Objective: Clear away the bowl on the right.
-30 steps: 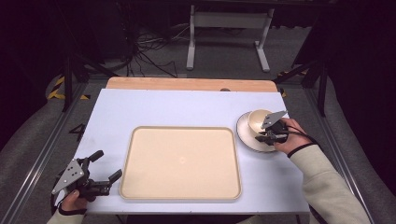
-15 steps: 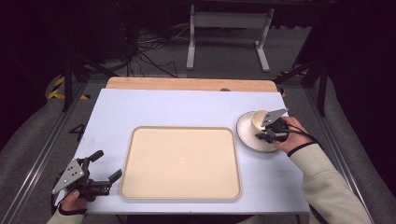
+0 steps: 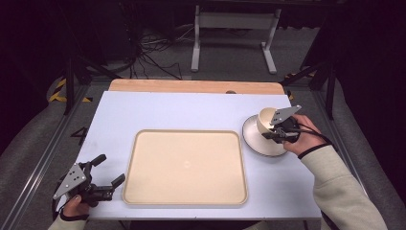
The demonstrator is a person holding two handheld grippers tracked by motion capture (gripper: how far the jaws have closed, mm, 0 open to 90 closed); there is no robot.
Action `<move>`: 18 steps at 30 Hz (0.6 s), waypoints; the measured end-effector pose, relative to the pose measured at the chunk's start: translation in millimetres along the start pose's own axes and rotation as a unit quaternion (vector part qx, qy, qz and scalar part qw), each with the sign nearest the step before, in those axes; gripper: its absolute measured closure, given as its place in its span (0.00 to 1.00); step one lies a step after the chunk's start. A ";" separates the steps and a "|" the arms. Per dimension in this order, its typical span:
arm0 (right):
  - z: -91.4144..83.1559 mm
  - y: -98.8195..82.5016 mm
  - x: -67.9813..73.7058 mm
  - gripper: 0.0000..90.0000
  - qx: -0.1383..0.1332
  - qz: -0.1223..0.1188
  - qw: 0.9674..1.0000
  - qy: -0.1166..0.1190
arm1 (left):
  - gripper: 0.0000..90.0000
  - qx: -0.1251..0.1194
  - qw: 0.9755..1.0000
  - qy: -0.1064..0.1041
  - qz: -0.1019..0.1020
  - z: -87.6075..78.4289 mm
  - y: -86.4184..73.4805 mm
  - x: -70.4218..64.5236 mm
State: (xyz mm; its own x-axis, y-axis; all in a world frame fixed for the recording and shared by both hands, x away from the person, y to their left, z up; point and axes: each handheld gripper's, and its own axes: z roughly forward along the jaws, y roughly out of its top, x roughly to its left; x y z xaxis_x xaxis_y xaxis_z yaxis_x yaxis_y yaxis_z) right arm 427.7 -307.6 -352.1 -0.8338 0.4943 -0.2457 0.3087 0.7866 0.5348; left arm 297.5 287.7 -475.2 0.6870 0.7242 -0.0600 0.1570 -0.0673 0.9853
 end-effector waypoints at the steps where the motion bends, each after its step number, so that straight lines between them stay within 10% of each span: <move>1: -2.4 1.8 0.7 0.92 0.001 -0.001 1.000 -0.001 | 0.00 0.000 1.000 0.000 0.000 0.0 0.0 0.0; 18: -32.1 23.3 11.1 0.92 0.002 -0.026 1.000 -0.008 | 0.00 0.000 1.000 0.000 0.000 0.1 0.0 0.0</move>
State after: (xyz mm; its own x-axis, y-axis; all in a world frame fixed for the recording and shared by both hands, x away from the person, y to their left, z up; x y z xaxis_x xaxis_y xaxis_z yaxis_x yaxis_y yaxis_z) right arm 411.0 -295.7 -316.4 -0.8412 0.4588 -0.2863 0.2675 0.8131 0.5170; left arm 297.6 287.6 -475.3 0.6869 0.7243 -0.0603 0.1573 -0.0672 0.9853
